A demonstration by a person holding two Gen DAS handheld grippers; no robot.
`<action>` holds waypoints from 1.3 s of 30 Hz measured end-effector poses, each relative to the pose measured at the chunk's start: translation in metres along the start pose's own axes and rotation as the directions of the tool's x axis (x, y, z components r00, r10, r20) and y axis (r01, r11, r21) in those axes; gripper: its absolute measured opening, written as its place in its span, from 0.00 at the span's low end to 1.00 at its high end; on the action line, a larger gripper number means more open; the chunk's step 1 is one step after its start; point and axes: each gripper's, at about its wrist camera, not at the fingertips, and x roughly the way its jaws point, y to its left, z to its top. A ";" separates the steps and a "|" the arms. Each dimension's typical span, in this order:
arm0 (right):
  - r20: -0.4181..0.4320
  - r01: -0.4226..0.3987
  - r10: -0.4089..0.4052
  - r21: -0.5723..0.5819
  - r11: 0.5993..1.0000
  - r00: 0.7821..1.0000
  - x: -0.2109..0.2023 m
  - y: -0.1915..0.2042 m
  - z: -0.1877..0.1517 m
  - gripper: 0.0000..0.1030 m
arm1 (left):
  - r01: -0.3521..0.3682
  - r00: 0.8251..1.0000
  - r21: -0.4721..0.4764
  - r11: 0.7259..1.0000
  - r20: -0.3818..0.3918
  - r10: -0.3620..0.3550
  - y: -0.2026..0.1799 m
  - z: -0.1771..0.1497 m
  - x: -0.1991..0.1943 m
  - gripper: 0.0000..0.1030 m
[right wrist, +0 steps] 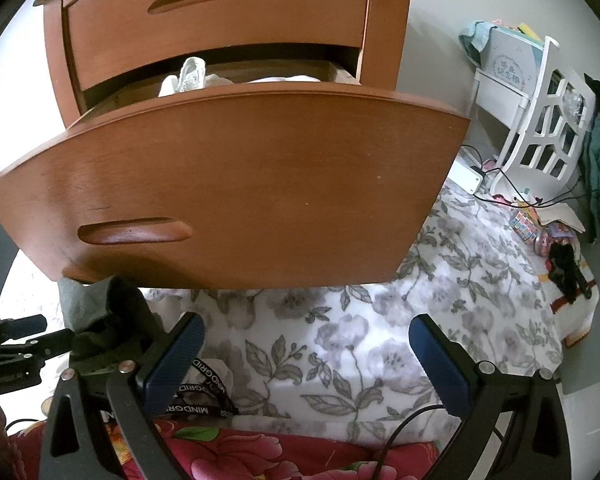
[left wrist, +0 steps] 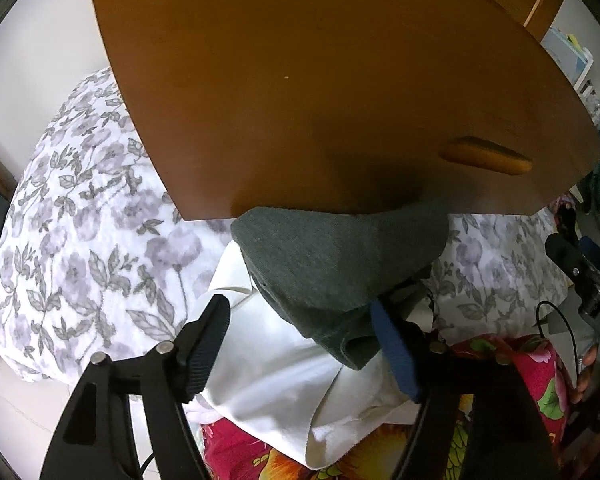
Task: Take underwear out of drawer
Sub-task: 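Open the left gripper to release the grey garment, then move the left gripper back toward the open drawer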
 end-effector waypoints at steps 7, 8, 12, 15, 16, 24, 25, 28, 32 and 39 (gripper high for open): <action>-0.004 -0.001 0.001 0.002 1.000 1.000 0.000 -0.001 0.000 1.00 | 0.012 1.000 -0.012 1.000 0.020 -0.012 0.003 0.002 -0.003 0.88; -0.004 -0.001 0.001 0.002 1.000 1.000 0.000 -0.001 0.000 1.00 | 0.014 1.000 -0.015 1.000 0.025 -0.014 0.004 0.002 -0.004 0.91; -0.005 -0.002 0.002 0.002 1.000 1.000 0.001 -0.001 0.000 1.00 | 0.021 0.999 -0.017 1.000 0.043 -0.021 0.004 0.002 -0.008 0.93; -0.004 -0.001 0.002 0.004 1.000 1.000 0.001 -0.001 0.000 1.00 | 0.018 0.998 -0.010 1.000 0.054 -0.018 0.003 0.002 -0.011 0.93; -0.004 -0.002 0.002 0.005 1.000 1.000 0.001 -0.001 -0.001 1.00 | 0.017 0.998 -0.007 1.000 0.057 -0.017 0.002 0.002 -0.012 0.93; -0.004 -0.003 0.003 0.008 1.000 1.000 0.002 -0.001 -0.001 1.00 | 0.019 0.995 0.019 1.000 0.097 -0.021 -0.006 0.005 -0.027 0.93; -0.004 -0.004 0.004 0.009 1.000 1.000 0.002 -0.001 -0.001 1.00 | 0.018 0.995 0.021 1.000 0.102 -0.020 -0.007 0.005 -0.030 0.93; -0.004 -0.007 0.007 0.013 1.000 1.000 0.002 -0.002 -0.001 1.00 | 0.026 0.992 0.025 0.999 0.125 -0.029 -0.008 0.006 -0.039 0.93; -0.008 -0.010 0.010 0.019 1.000 1.000 0.003 -0.002 -0.001 1.00 | 0.052 0.986 0.023 0.998 0.159 -0.055 -0.008 0.008 -0.053 0.93; -0.001 -0.019 0.020 0.034 0.999 1.000 0.002 -0.005 -0.001 1.00 | 0.067 0.967 0.053 0.996 0.241 -0.078 -0.015 0.011 -0.080 0.93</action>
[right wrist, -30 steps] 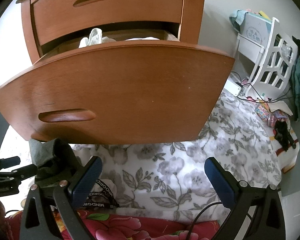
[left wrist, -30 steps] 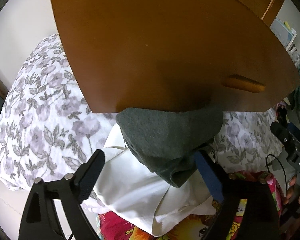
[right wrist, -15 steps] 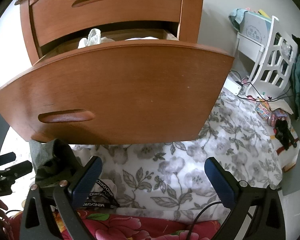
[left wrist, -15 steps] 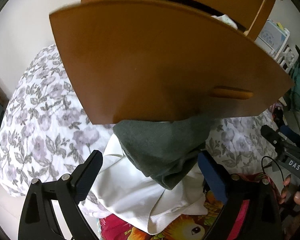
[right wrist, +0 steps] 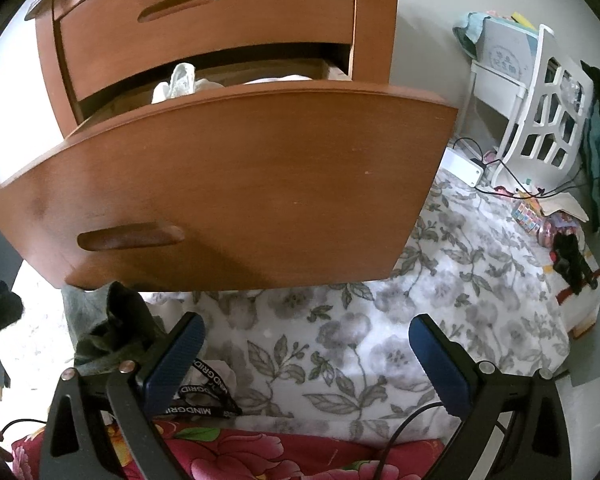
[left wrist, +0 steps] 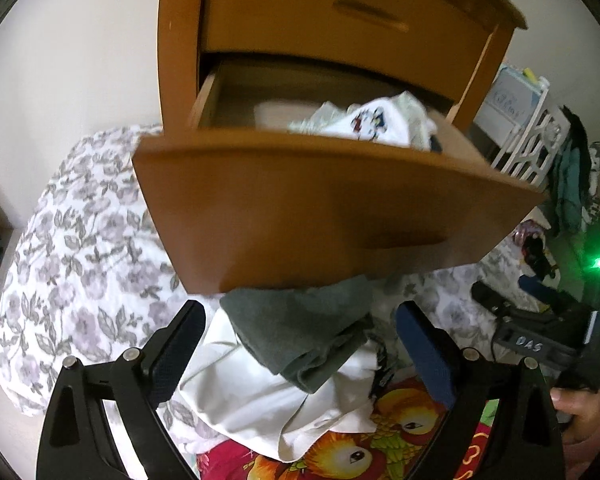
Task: Take underwear out of drawer
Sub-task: 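Move the left gripper back toward the open drawer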
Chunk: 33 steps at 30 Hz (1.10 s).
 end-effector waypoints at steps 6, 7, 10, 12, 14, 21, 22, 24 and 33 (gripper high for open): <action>0.003 -0.008 0.008 0.006 1.000 1.000 -0.001 -0.001 0.000 1.00 | 0.022 0.999 -0.002 1.000 0.044 -0.022 -0.007 0.013 -0.022 0.93; 0.004 -0.009 0.009 0.008 1.000 1.000 -0.001 -0.001 0.000 1.00 | 0.022 0.998 -0.002 1.000 0.059 -0.022 -0.008 0.015 -0.026 0.93; 0.006 -0.014 0.014 0.014 1.000 1.000 -0.001 -0.002 0.000 1.00 | 0.014 0.995 0.011 1.000 0.103 -0.015 -0.014 0.020 -0.038 0.93; 0.008 -0.016 0.016 0.018 1.000 1.000 -0.002 -0.002 0.000 1.00 | -0.004 0.991 0.032 0.999 0.135 -0.001 -0.020 0.024 -0.047 0.93; 0.010 -0.019 0.019 0.020 1.000 1.000 -0.002 -0.003 0.000 1.00 | -0.014 0.986 0.039 0.999 0.166 0.007 -0.022 0.030 -0.055 0.93; 0.012 -0.029 0.029 0.027 0.999 1.000 -0.003 -0.005 0.000 1.00 | -0.038 0.957 0.051 0.998 0.290 0.021 -0.027 0.082 -0.086 0.93; 0.012 -0.030 0.029 0.027 0.999 0.999 -0.003 -0.005 0.000 1.00 | -0.046 0.954 0.056 0.997 0.298 0.028 -0.027 0.088 -0.087 0.93; 0.013 -0.031 0.031 0.029 0.999 0.999 -0.003 -0.005 -0.001 1.00 | -0.064 0.950 0.067 0.996 0.311 0.040 -0.029 0.103 -0.089 0.93; 0.014 -0.040 0.039 0.041 0.998 0.999 -0.002 -0.007 0.000 1.00 | -0.045 0.973 0.029 0.999 0.230 0.037 -0.031 0.149 -0.067 0.93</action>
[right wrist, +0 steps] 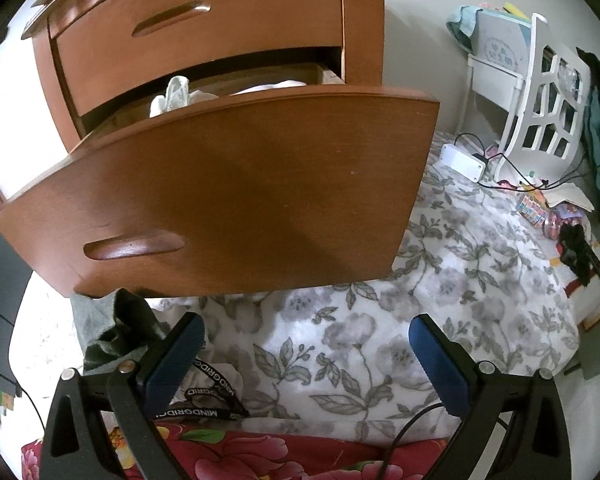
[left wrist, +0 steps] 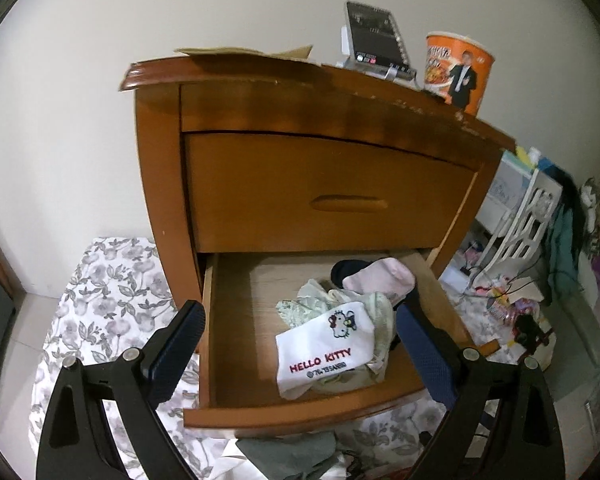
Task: Take underwear out of drawer
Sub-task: 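Move the left gripper back toward the open drawer, then reach the left gripper down toward the white Hello Kitty cloth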
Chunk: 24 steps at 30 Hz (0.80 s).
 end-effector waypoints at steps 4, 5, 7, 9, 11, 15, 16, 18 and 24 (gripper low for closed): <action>-0.001 -0.003 0.003 0.004 1.000 1.000 0.000 -0.001 0.000 1.00 | -0.011 0.999 0.009 1.000 -0.046 0.011 -0.003 0.005 0.016 0.93; -0.001 -0.003 0.003 0.003 1.000 1.000 0.000 -0.001 0.000 1.00 | -0.011 0.998 0.009 1.000 -0.060 0.012 -0.004 0.004 0.022 0.93; -0.002 -0.003 0.003 0.003 1.000 1.000 0.000 -0.001 0.000 1.00 | -0.004 0.996 0.009 1.000 -0.086 0.005 -0.006 0.002 0.032 0.93; -0.001 -0.004 0.004 0.004 1.000 1.000 0.000 -0.001 0.000 1.00 | 0.001 0.993 0.003 1.000 -0.115 -0.001 -0.007 0.000 0.042 0.93; -0.002 -0.003 0.003 0.004 1.000 1.000 0.000 -0.001 0.000 1.00 | 0.007 0.990 -0.003 1.000 -0.143 -0.007 -0.009 -0.001 0.052 0.93; -0.005 -0.004 0.005 0.005 1.000 1.000 0.001 -0.001 0.000 1.00 | 0.011 0.981 -0.002 1.000 -0.195 -0.012 -0.011 -0.003 0.069 0.93; -0.006 -0.005 0.005 0.005 1.000 1.000 0.001 -0.001 0.000 1.00 | 0.012 0.978 0.001 1.000 -0.209 -0.011 -0.011 -0.004 0.073 0.93; -0.007 -0.006 0.006 0.006 1.000 1.000 0.002 -0.001 0.000 1.00 | 0.010 0.971 0.003 1.000 -0.240 -0.009 -0.010 -0.007 0.081 0.93; -0.015 -0.007 0.008 0.007 1.000 1.000 0.003 -0.002 0.000 1.00 | 0.045 0.947 -0.030 0.999 -0.316 -0.053 -0.005 -0.010 0.103 0.93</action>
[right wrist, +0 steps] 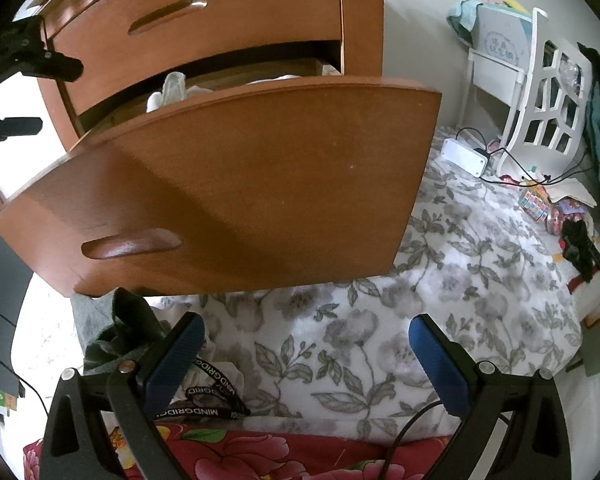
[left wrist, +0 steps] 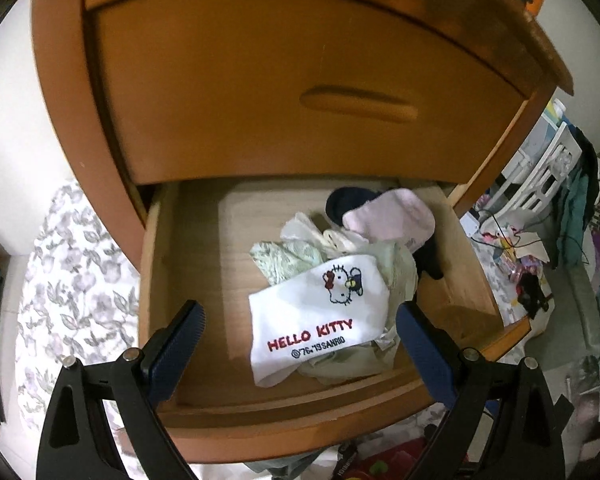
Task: Take underwear out of drawer
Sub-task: 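Reach the left gripper down toward the white Hello Kitty cloth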
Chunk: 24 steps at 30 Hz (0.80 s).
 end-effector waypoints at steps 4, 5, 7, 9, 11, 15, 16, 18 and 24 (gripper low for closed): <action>-0.005 -0.001 0.001 0.000 1.000 1.000 0.001 0.000 0.000 1.00 | 0.017 0.998 -0.010 1.000 -0.058 -0.017 0.003 0.001 0.016 0.93; -0.007 -0.001 0.001 0.001 1.000 1.000 0.001 0.000 0.000 1.00 | 0.020 0.997 -0.010 1.000 -0.068 -0.021 0.003 0.000 0.019 0.93; -0.010 0.000 0.000 0.002 1.000 1.000 0.001 0.000 0.000 1.00 | 0.023 0.996 -0.009 1.000 -0.090 -0.023 0.004 0.001 0.026 0.93; -0.012 0.001 -0.001 0.001 1.000 1.000 0.002 0.000 0.000 1.00 | 0.021 0.994 -0.001 1.000 -0.105 -0.021 0.003 0.001 0.031 0.93; -0.012 0.002 -0.002 0.000 1.000 1.000 0.002 0.000 0.000 1.00 | 0.012 0.993 0.013 1.000 -0.121 -0.011 0.003 0.002 0.036 0.93; -0.016 0.003 -0.003 0.001 1.000 1.000 0.003 0.000 0.000 1.00 | 0.006 0.987 0.048 0.999 -0.160 0.002 -0.002 0.003 0.047 0.93; -0.017 0.002 -0.002 0.001 1.000 1.000 0.003 0.000 0.000 1.00 | 0.007 0.985 0.054 0.998 -0.171 0.003 -0.003 0.004 0.050 0.93; -0.019 0.003 -0.003 0.003 1.000 1.000 0.003 -0.001 0.000 1.00 | 0.008 0.979 0.075 0.997 -0.205 0.008 -0.007 0.004 0.057 0.93; -0.031 0.006 -0.006 -0.003 1.000 0.999 0.006 0.000 0.000 1.00 | -0.013 0.961 0.164 0.986 -0.272 0.058 -0.019 0.004 0.075 0.93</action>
